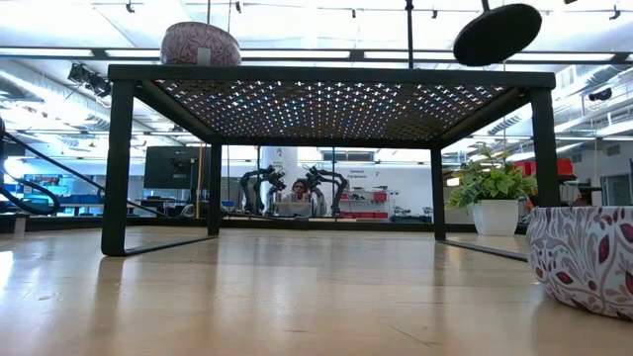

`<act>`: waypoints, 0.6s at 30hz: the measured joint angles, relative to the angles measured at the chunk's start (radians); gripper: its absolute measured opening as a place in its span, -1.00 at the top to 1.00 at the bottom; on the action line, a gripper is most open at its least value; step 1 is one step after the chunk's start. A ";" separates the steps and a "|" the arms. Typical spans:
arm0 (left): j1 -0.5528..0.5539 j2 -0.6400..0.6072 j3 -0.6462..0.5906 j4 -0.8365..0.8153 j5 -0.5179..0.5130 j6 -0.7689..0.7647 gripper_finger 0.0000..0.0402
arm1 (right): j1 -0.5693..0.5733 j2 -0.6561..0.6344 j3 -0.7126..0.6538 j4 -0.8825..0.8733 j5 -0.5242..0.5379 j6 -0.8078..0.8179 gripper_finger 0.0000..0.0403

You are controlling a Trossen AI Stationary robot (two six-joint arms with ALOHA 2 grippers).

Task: Pick & Place candle stick holders
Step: Put the bottom black candle holder on the shelf aligned with the other black candle holder

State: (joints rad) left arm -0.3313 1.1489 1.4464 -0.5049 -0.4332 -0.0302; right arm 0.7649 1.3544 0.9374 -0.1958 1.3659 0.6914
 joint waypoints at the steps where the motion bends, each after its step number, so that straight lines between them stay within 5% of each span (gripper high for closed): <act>1: 0.000 0.000 0.000 0.000 0.000 0.000 0.76 | -0.007 0.000 -0.009 0.040 -0.020 -0.037 1.00; 12: 0.000 0.000 0.000 -0.001 0.000 0.000 0.76 | -0.067 0.000 -0.229 0.789 -0.256 -0.583 1.00; 18: 0.000 0.000 0.000 -0.002 0.000 -0.003 0.76 | -0.092 0.000 -0.310 0.961 -0.301 -0.709 1.00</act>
State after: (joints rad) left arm -0.3314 1.1492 1.4464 -0.5072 -0.4332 -0.0334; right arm 0.6726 1.3547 0.6275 0.7652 1.0644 -0.0179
